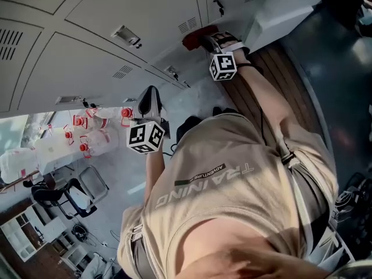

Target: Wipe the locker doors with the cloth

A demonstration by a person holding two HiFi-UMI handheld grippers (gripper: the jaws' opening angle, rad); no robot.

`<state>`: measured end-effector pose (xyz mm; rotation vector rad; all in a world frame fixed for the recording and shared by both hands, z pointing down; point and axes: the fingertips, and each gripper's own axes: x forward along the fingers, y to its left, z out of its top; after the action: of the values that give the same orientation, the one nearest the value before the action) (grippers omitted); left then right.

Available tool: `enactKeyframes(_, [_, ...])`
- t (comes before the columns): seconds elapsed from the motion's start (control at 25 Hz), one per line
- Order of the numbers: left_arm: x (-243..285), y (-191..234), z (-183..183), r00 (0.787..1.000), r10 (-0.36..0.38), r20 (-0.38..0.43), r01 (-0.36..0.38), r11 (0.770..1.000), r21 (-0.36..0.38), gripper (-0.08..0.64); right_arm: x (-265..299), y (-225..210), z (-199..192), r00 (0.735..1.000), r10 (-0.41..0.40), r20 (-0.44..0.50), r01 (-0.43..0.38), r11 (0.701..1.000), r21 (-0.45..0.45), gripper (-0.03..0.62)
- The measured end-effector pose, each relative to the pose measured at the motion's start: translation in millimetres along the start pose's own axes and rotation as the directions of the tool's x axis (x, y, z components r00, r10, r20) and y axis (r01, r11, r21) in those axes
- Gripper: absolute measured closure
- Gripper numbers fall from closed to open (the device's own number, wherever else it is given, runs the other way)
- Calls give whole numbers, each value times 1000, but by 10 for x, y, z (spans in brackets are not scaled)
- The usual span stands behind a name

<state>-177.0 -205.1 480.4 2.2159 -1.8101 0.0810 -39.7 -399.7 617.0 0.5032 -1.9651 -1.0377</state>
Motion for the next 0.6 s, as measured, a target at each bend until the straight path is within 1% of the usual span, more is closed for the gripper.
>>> enactKeyframes(0.12, [32,-67,-103,999,-13,-35,13,1000,-3,555,-51,138,56,999,49,12,-50,998,39,538])
enactKeyframes(0.28, [178,-88,-189,998,-12,-54,12,1000,-9,555,-142,364,157,989,137,47,-140,987,74,538])
enactKeyframes(0.4, [241,-157,-191,998,-31,-53,30,1000,-6,555,-260,528,233,980,184,80,-196,964,177,538])
enactKeyframes(0.52, [247,-121,-122,999,-28,-37,28,1000,4,555,-418,486,399,976,174,128,-203,939,276,538])
enactKeyframes(0.6, [258,-15,-60,1000,-4,-21,4,1000,-1,555,-513,375,567,971,162,178,-216,913,347,538])
